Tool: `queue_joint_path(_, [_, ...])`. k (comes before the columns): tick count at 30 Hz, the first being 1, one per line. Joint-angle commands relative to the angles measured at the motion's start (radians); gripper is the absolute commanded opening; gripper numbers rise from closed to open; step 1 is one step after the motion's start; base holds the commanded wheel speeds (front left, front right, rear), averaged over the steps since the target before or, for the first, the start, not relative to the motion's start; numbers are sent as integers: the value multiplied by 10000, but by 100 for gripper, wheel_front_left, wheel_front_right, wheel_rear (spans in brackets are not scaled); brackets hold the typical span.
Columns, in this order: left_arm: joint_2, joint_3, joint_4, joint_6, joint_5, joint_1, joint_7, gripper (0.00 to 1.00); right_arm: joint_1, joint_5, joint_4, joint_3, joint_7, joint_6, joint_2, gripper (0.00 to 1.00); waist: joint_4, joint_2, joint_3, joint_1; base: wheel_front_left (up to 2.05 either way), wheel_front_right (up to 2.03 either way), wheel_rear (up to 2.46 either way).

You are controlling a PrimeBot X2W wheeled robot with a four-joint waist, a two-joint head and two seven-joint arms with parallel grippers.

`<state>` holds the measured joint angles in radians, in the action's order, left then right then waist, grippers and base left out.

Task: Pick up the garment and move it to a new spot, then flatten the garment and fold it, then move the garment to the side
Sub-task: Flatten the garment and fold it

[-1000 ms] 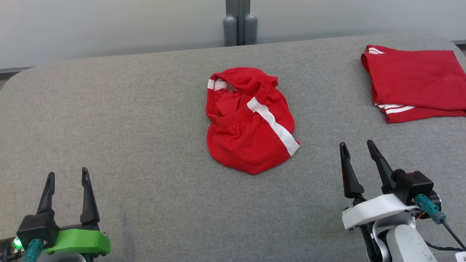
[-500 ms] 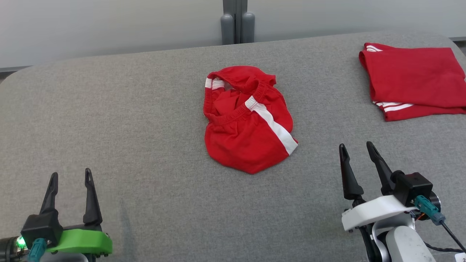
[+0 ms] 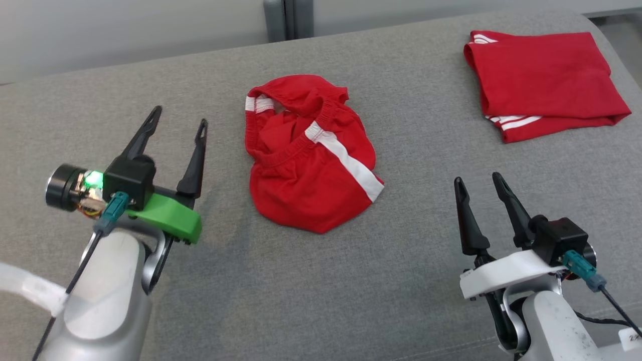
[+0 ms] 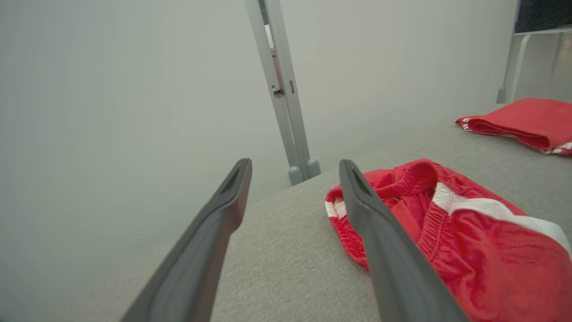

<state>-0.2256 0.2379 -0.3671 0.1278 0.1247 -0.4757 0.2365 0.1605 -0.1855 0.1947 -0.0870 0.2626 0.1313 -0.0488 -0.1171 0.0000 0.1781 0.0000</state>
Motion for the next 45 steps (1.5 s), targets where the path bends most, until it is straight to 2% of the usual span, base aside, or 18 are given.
queue_joint_path(1, [-282, 391, -150, 27, 169, -507, -39, 100, 177, -73, -42, 7, 26, -13, -29, 100, -605, 0, 572, 0, 0, 0, 0])
queue_joint_path(8, [-1170, 3045, -1058, 22, 1384, -2317, -477, 100, 439, -350, -164, 36, 27, -12, -21, 100, -1519, 0, 1348, 0, 0, 0, 0])
queue_joint_path(12, [-1493, 4350, -1491, 13, 2097, -2915, -638, 100, 500, -481, -202, 42, 27, -12, -17, 100, -1896, 0, 1593, 0, 0, 0, 0])
queue_joint_path(24, [-2104, 7273, -2688, 12, 3923, -4149, -1055, 100, 809, -716, -276, -171, 26, -12, -17, 100, -2534, 0, 2038, 0, 0, 0, 0])
queue_joint_path(35, [-2161, 9616, -2464, 13, 5285, -5176, -1157, 100, 836, -738, -240, -294, 26, -12, -21, 100, -2617, 0, 2107, 0, 0, 0, 0])
queue_joint_path(36, [-2109, 9711, -2561, 13, 5329, -5252, -1079, 64, 850, -737, -237, -311, 26, -12, -21, 100, -2625, 0, 2097, 0, 0, 0, 0])
queue_joint_path(37, [-2041, 9749, -2638, 13, 5382, -5284, -958, 23, 847, -738, -238, -322, 26, -12, -21, 100, -2627, 0, 2087, 0, 0, 0, 0])
queue_joint_path(38, [-1961, 9789, -2744, 13, 5428, -5325, -827, 0, 831, -739, -243, -320, 26, -12, -20, 100, -2618, 0, 2067, 0, 0, 0, 0])
queue_joint_path(45, [-1587, 9607, -3483, -45, 5765, -5513, -23, 0, 575, -521, -154, -181, 26, -12, -20, 100, -2228, 0, 1818, 0, 0, 0, 0])
